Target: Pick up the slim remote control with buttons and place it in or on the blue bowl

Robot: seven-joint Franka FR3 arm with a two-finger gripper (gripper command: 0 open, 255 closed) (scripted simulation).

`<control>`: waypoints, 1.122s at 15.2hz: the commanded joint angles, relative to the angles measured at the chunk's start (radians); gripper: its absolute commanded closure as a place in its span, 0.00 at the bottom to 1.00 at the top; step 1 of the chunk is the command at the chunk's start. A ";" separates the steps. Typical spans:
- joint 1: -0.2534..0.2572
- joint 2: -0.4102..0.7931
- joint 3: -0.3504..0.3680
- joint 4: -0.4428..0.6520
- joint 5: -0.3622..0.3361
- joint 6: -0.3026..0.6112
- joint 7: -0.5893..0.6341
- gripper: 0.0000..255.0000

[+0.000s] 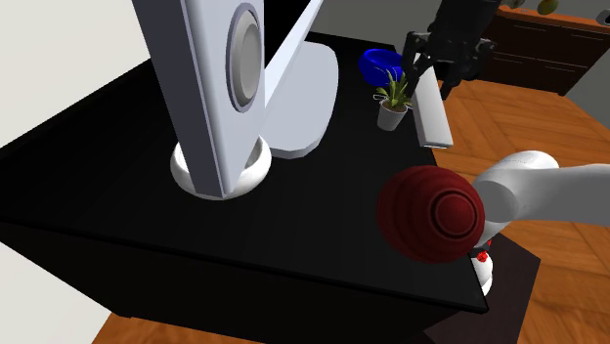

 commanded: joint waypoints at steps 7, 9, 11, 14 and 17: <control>-0.040 0.110 -0.072 0.060 -0.085 0.033 -0.092 1.00; -0.055 0.152 -0.098 0.074 -0.114 0.056 -0.127 1.00; -0.070 0.197 -0.122 0.092 -0.140 0.079 -0.162 1.00; -0.093 0.269 -0.155 0.128 -0.177 0.111 -0.210 1.00; -0.113 0.347 -0.187 0.174 -0.210 0.139 -0.255 1.00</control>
